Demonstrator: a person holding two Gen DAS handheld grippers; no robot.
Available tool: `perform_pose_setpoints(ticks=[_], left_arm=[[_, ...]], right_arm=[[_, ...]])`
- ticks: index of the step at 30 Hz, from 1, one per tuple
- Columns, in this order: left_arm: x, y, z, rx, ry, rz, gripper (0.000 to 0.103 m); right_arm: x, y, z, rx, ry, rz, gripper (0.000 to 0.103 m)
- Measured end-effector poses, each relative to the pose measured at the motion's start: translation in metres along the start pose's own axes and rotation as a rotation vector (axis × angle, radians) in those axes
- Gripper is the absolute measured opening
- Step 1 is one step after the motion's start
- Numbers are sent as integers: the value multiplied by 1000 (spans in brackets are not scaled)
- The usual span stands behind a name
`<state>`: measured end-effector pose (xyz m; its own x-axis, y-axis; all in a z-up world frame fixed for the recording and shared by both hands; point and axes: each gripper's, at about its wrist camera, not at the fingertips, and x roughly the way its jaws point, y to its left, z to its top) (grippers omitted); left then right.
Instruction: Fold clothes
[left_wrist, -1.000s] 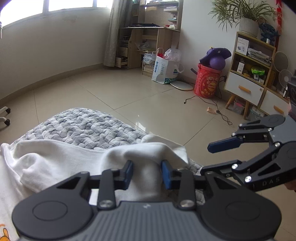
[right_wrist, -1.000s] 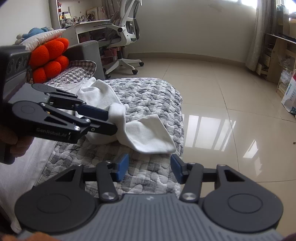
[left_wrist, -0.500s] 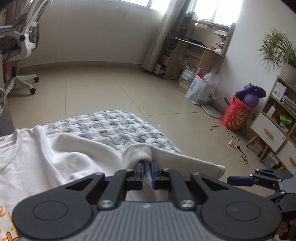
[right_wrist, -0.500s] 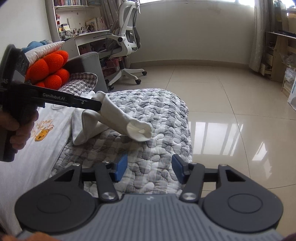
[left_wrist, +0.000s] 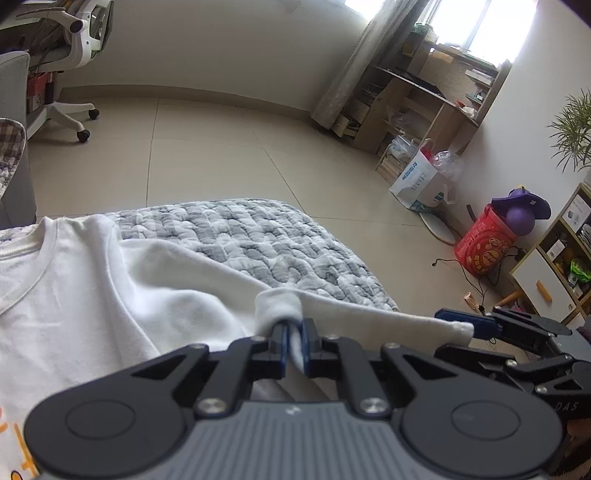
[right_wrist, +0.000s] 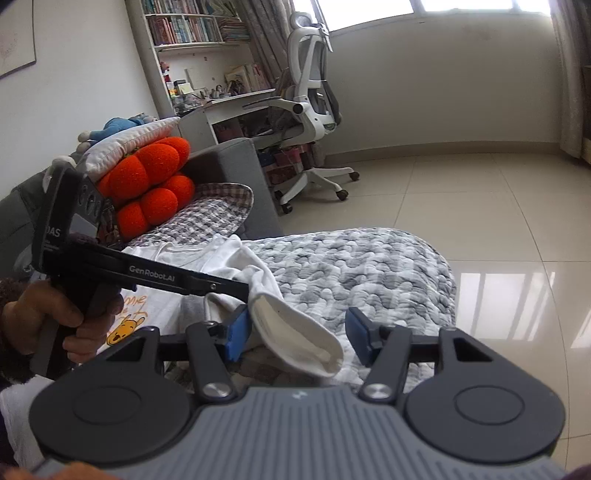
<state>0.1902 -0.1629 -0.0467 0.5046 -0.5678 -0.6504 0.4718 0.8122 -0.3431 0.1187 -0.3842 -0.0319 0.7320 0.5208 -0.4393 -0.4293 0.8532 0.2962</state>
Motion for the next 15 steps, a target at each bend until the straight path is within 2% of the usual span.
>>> perform_pose_setpoints(ticks=[6, 7, 8, 10, 13, 15], left_arm=[[1, 5, 2, -6, 1, -21, 8], [0, 6, 2, -2, -1, -27, 9], [0, 7, 3, 2, -3, -33, 9], [-4, 8, 3, 15, -11, -62, 12], [-14, 11, 7, 34, -28, -106, 20], [-21, 14, 12, 59, -50, -95, 31]], right_arm=[[6, 7, -3, -11, -5, -6, 60], [7, 7, -3, -1, -1, -12, 50], [8, 5, -4, 18, 5, -19, 28], [6, 1, -5, 56, 11, -49, 7], [-5, -3, -5, 103, 14, -82, 6], [-19, -3, -5, 128, 10, -84, 6]])
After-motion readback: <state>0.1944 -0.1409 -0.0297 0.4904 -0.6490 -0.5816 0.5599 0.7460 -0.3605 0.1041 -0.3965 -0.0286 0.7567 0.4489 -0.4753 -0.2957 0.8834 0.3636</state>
